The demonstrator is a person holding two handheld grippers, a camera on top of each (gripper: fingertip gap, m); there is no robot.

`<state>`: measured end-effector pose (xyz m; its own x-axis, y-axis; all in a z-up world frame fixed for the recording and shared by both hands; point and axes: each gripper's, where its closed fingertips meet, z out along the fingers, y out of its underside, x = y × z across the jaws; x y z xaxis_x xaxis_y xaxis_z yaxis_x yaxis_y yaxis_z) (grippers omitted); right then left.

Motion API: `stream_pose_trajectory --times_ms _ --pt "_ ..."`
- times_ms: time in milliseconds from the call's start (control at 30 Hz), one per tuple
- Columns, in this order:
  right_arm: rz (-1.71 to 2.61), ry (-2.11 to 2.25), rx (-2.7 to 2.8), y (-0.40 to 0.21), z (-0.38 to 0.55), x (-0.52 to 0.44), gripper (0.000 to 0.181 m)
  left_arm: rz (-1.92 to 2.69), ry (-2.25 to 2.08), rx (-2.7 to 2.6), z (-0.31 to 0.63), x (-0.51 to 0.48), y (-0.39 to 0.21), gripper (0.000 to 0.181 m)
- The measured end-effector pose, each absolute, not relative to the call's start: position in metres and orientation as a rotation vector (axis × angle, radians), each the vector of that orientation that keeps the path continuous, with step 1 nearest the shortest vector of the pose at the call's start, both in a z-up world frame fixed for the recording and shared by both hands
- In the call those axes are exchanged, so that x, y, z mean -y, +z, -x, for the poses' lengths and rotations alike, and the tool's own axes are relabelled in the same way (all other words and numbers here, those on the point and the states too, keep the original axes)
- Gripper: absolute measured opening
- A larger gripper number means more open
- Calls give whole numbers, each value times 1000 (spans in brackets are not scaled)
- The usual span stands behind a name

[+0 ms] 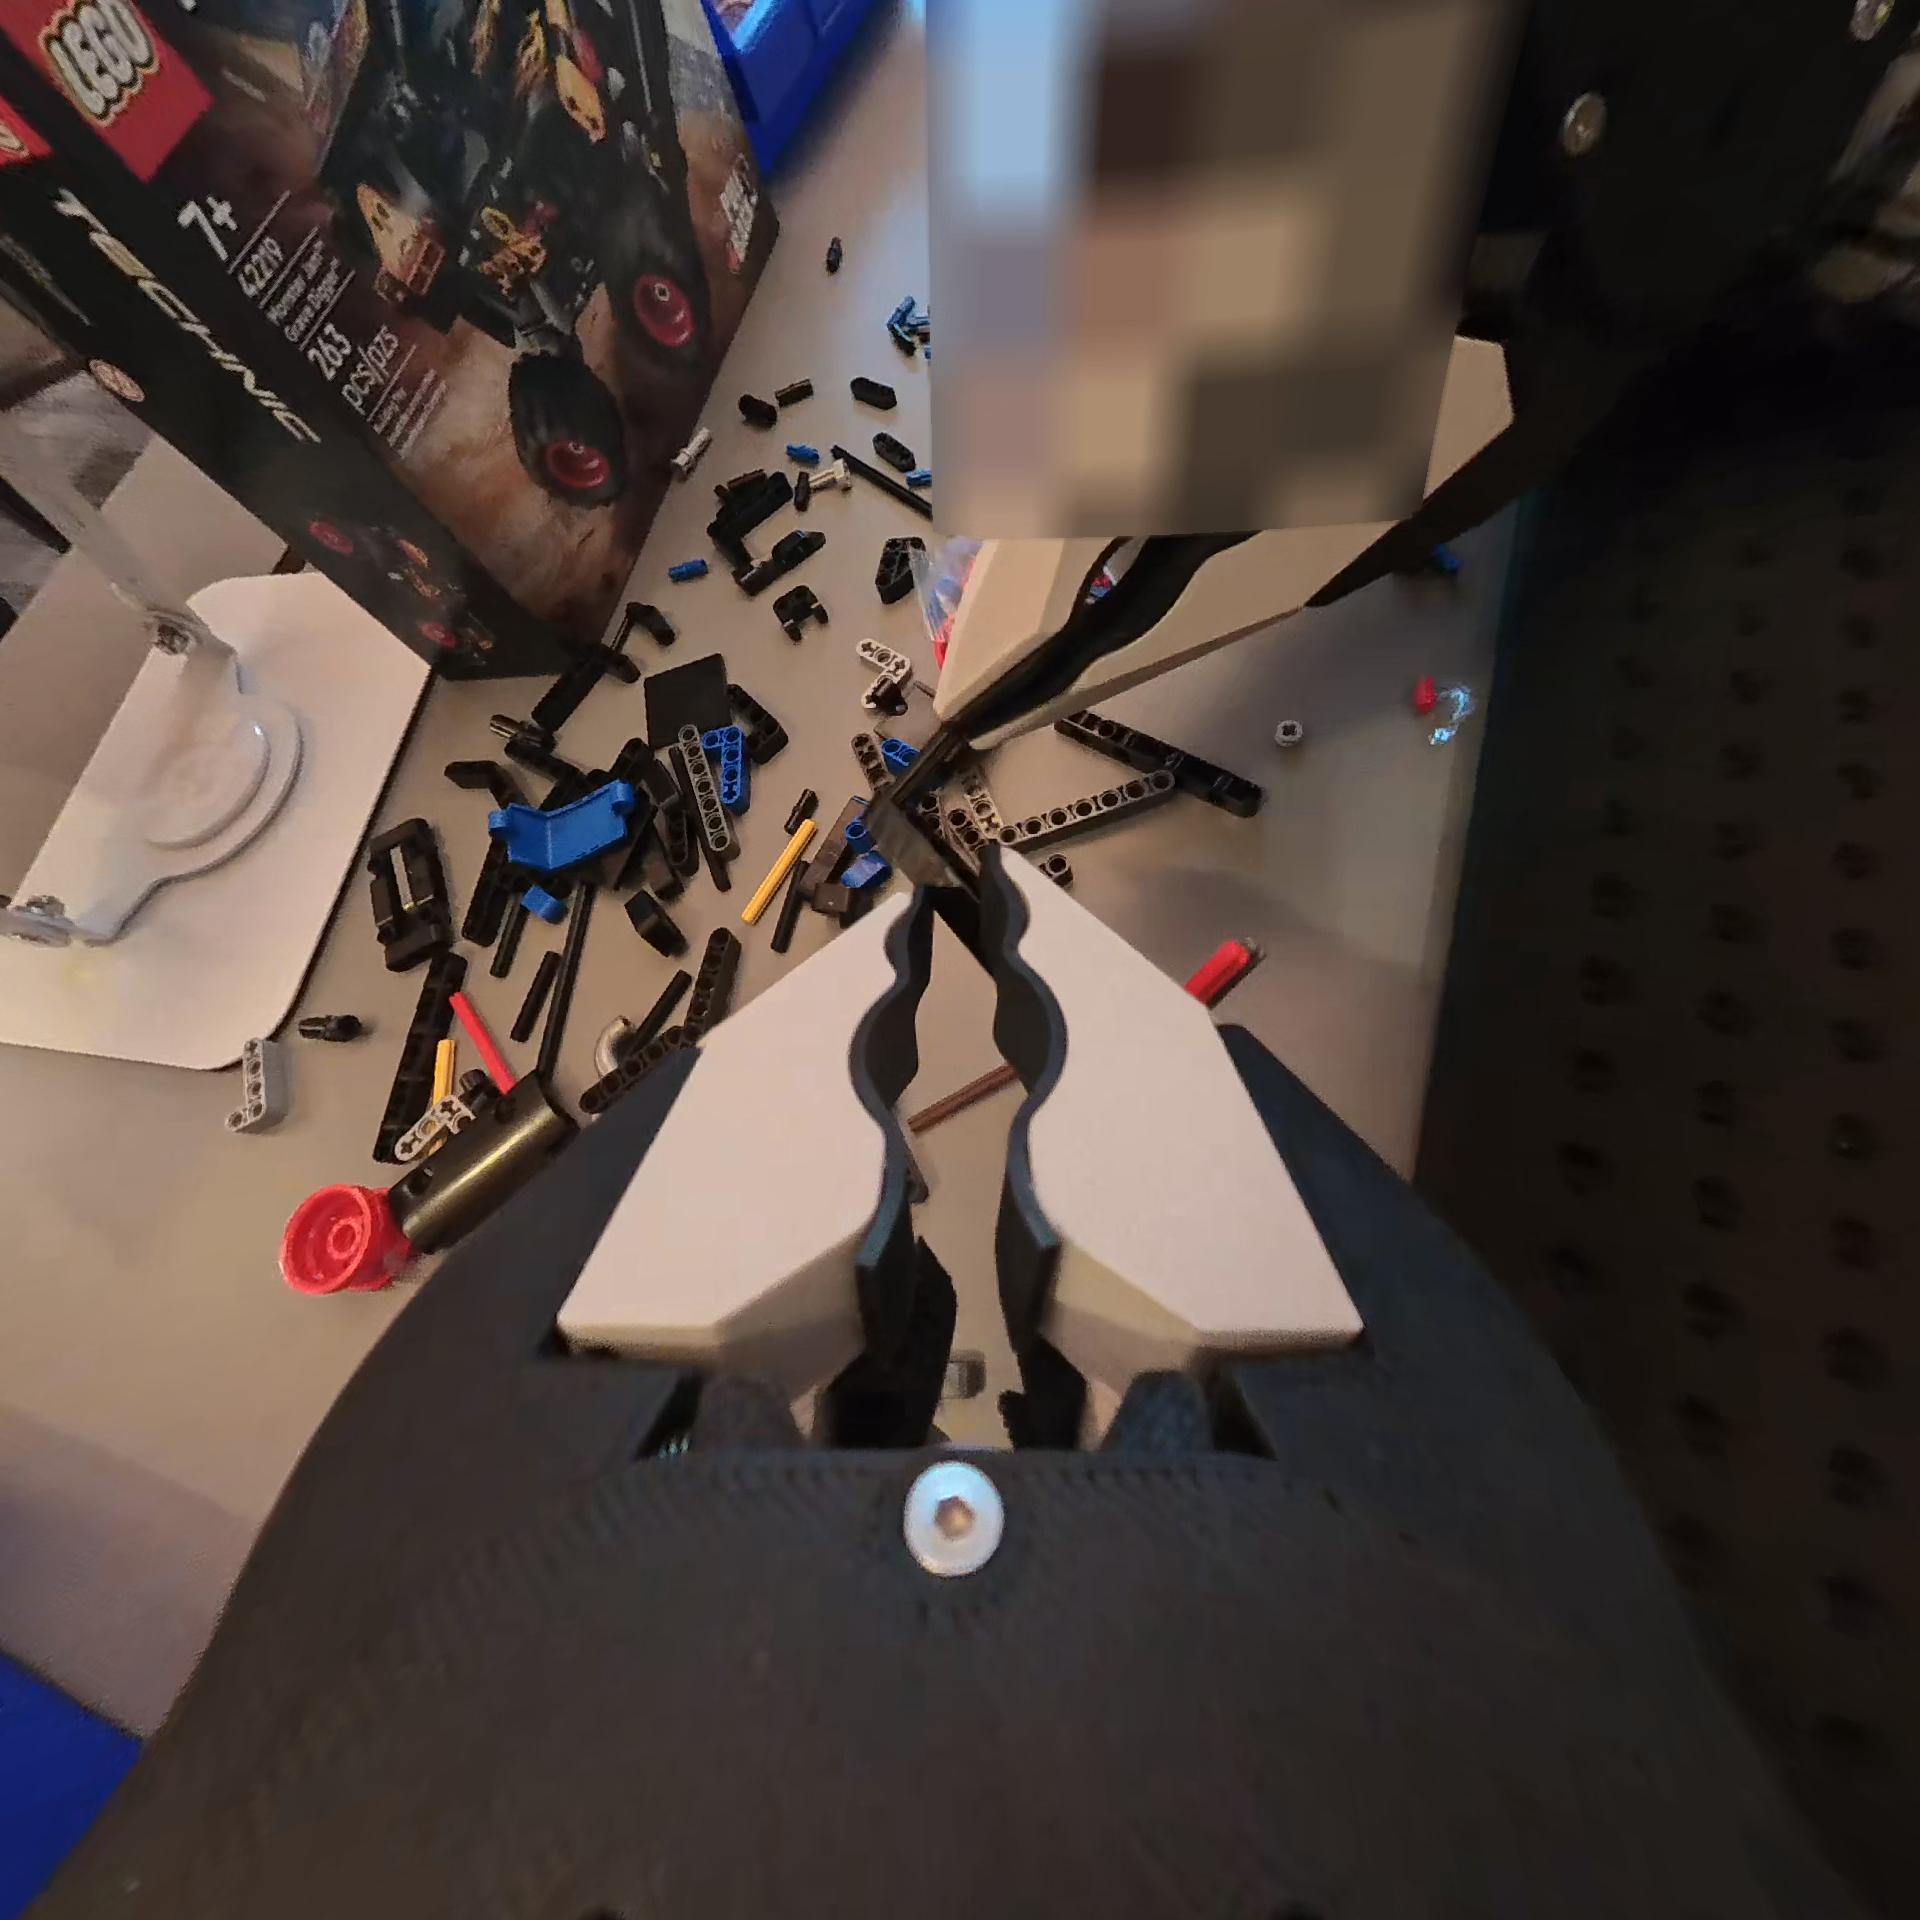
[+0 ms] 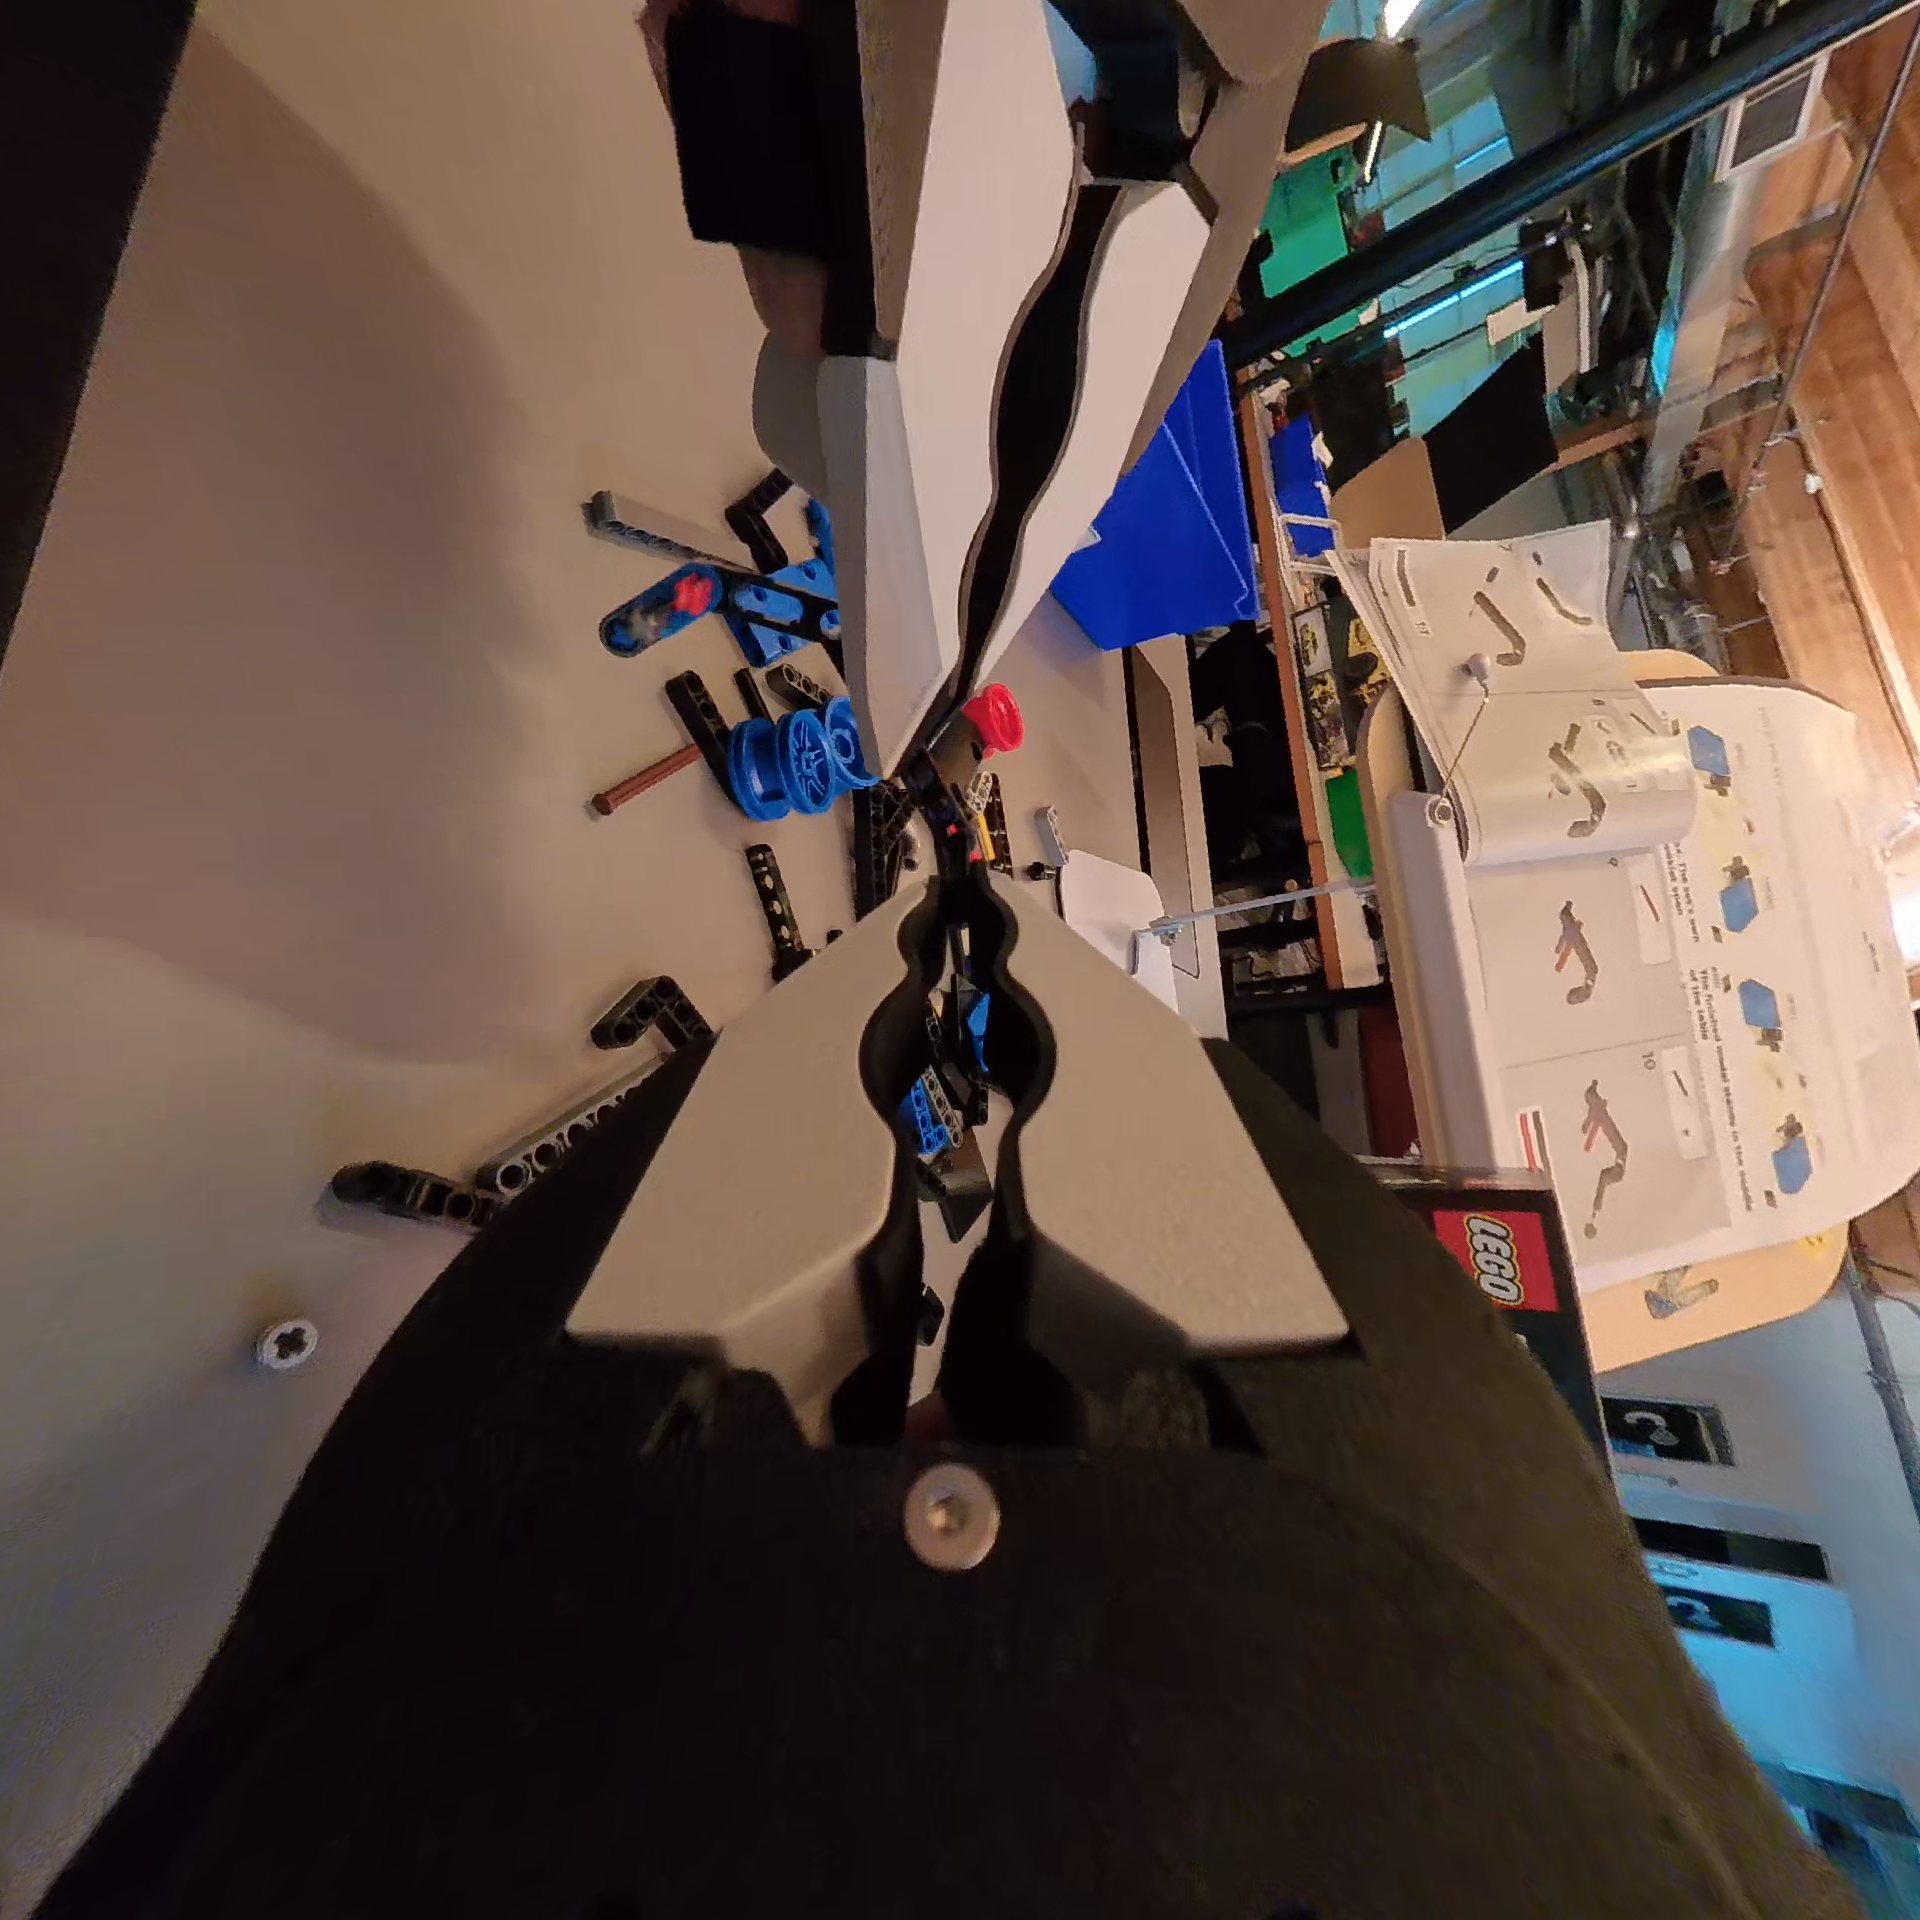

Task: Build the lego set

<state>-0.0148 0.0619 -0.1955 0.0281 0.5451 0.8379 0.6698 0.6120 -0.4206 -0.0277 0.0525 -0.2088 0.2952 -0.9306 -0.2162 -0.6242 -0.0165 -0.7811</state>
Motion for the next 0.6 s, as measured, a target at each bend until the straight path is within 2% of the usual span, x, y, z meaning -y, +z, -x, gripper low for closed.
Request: stream_pose_trajectory --times_ms 600 --pt "1107 106 1812 -224 9 -43 1 1696 -507 -1547 25 -34 -237 5"
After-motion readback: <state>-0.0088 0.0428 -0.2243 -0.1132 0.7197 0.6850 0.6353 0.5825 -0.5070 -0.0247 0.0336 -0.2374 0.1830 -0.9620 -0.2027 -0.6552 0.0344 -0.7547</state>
